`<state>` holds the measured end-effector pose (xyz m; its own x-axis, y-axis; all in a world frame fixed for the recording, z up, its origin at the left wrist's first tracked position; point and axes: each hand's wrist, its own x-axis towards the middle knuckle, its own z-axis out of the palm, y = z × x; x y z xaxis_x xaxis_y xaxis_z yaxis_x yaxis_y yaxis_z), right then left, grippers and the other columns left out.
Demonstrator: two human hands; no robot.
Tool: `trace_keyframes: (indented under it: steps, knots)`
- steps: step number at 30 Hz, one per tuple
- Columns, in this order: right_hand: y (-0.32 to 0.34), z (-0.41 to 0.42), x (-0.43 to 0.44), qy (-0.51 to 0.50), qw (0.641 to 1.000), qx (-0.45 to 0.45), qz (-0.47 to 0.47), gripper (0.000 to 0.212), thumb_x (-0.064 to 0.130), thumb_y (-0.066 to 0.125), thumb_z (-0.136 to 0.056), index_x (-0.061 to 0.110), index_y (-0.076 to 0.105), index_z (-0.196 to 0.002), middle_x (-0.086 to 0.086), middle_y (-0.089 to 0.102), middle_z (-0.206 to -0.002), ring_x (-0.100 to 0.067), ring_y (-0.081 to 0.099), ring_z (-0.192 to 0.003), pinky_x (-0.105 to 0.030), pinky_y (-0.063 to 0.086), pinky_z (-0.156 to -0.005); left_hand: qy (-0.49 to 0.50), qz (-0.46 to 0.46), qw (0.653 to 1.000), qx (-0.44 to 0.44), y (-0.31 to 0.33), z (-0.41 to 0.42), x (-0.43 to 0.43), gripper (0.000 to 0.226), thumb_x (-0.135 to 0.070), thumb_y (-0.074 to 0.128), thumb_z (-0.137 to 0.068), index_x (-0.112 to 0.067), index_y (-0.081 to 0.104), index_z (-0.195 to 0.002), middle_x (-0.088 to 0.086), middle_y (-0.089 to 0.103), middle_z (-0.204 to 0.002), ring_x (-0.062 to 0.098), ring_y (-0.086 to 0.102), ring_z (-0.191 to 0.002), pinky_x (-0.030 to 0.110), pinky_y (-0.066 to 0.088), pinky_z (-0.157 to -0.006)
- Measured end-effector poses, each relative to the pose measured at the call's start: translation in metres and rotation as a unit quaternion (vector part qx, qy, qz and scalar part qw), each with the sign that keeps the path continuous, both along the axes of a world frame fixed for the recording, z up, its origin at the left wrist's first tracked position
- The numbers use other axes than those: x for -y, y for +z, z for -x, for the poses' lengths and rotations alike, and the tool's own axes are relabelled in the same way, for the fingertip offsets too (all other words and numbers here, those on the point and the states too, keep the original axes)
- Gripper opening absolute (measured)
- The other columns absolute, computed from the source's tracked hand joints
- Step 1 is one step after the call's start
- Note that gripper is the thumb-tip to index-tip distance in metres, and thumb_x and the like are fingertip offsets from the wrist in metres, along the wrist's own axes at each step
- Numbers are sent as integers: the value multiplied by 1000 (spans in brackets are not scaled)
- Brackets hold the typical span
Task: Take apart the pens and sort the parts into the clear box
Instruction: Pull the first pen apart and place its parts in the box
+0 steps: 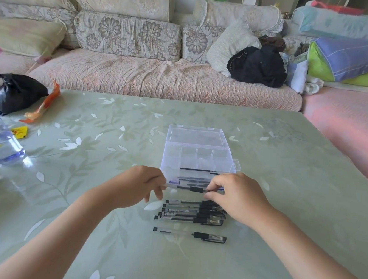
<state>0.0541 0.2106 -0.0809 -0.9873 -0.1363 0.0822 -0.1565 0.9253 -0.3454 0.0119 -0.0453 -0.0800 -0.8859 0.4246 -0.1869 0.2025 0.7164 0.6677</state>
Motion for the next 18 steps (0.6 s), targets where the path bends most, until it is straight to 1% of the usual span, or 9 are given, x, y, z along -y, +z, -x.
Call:
trace_keyframes:
  steps: [4,6,7,9,11,12,15,16,18]
  knots:
    - [-1,0,3,5,1000,-2,-1,11,43,66,-86,34,71,-85,22,68,-89,-1,57,-82,-23,44,-70,8,-2,1000,7,-4,-1,2,29,-29,42,-100,-25,65,-83,-14,72,-78,12,59,-63,32,49,-70]
    - [-1,0,4,7,1000,-4,2,11,43,65,-87,34,72,-85,22,68,-88,-1,56,-80,-22,43,-69,32,-5,999,-15,-4,0,1,31,-36,40,-100,-28,67,-86,-20,71,-83,9,60,-71,34,50,-77]
    - [0,0,4,9,1000,-7,4,11,43,65,-87,35,72,-85,23,68,-89,-1,56,-80,-22,43,-69,46,-2,998,-51,-4,1,0,31,-40,39,-99,-30,67,-89,-21,69,-87,7,61,-79,33,50,-80]
    - [1,-1,5,14,1000,-17,5,11,42,64,-88,36,73,-86,23,68,-89,-1,56,-81,-23,44,-70,36,16,983,-178,-1,0,-4,26,-49,44,-94,-35,65,-100,-23,66,-94,2,57,-90,28,46,-85]
    - [2,-2,8,22,999,-27,1,11,43,63,-88,36,72,-87,23,66,-87,-2,52,-79,-23,43,-70,-44,50,957,-282,-1,-6,-14,34,-59,53,-85,-39,61,-112,-25,65,-99,0,55,-93,23,40,-89]
    - [3,-3,9,26,999,-31,0,12,43,63,-88,36,72,-87,22,66,-86,-3,51,-77,-24,42,-69,-80,66,950,-295,-2,-9,-21,39,-60,58,-83,-39,60,-116,-24,65,-101,0,55,-93,21,38,-88]
    - [4,-4,12,42,998,-39,4,13,44,63,-88,35,72,-87,18,66,-86,-5,51,-75,-27,44,-69,-89,66,959,-262,-6,-16,-41,25,-43,63,-89,-39,62,-114,-18,68,-100,4,59,-87,15,40,-69]
    - [5,-5,12,46,998,-39,5,13,44,63,-89,35,73,-88,17,67,-86,-6,52,-75,-27,44,-69,-78,55,967,-237,-6,-15,-44,19,-39,61,-91,-39,64,-110,-15,69,-96,5,60,-82,17,42,-64]
    - [5,-4,9,47,998,-40,12,13,42,62,-90,35,74,-91,16,68,-85,-7,53,-75,-28,45,-68,-65,42,980,-182,-5,-12,-45,14,-35,57,-94,-38,67,-104,-13,69,-88,6,59,-72,24,47,-64]
